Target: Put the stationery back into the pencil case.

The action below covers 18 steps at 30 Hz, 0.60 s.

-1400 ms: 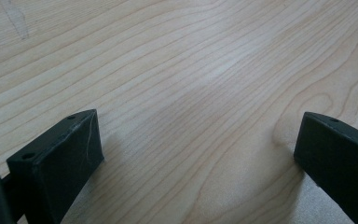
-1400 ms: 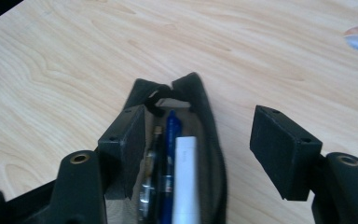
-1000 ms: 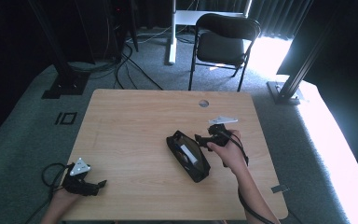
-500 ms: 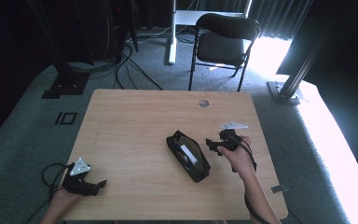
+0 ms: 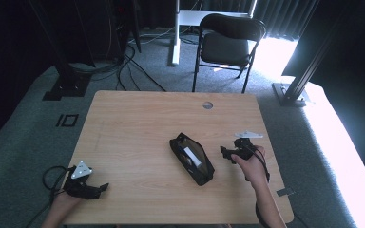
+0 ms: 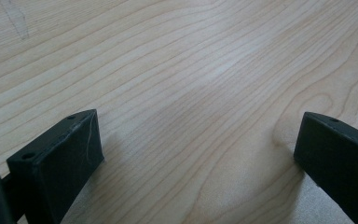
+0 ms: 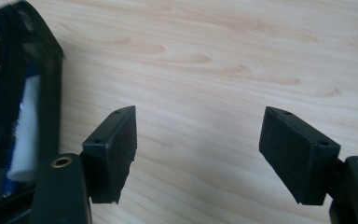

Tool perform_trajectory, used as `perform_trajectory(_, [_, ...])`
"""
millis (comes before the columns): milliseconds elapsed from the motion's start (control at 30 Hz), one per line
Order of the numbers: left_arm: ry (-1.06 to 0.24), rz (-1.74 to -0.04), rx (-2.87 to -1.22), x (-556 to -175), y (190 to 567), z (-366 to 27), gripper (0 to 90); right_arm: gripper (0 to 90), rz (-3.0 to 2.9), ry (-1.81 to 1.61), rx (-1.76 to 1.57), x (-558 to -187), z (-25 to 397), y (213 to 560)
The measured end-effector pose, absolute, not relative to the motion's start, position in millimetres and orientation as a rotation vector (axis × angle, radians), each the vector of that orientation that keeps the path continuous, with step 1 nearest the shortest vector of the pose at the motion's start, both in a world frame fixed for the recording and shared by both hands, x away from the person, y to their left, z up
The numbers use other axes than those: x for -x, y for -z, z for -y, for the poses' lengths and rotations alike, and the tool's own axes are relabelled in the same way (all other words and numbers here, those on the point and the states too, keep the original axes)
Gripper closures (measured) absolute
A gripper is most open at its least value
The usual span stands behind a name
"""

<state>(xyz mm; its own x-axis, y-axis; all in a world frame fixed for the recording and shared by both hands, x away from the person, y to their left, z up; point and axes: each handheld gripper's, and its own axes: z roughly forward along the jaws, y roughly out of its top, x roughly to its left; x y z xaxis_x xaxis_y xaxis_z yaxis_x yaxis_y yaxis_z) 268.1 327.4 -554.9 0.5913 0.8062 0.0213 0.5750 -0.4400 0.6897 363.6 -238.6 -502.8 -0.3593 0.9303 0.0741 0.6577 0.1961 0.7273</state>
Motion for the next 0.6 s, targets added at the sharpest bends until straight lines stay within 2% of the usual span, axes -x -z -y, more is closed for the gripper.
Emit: perform_trajectory(600, [-0.463,-1.090,-2.174,-268.1,554.9,-327.4,1.1,23.6,-2.039,-0.896,-1.560,-345.7,270.0,531.3])
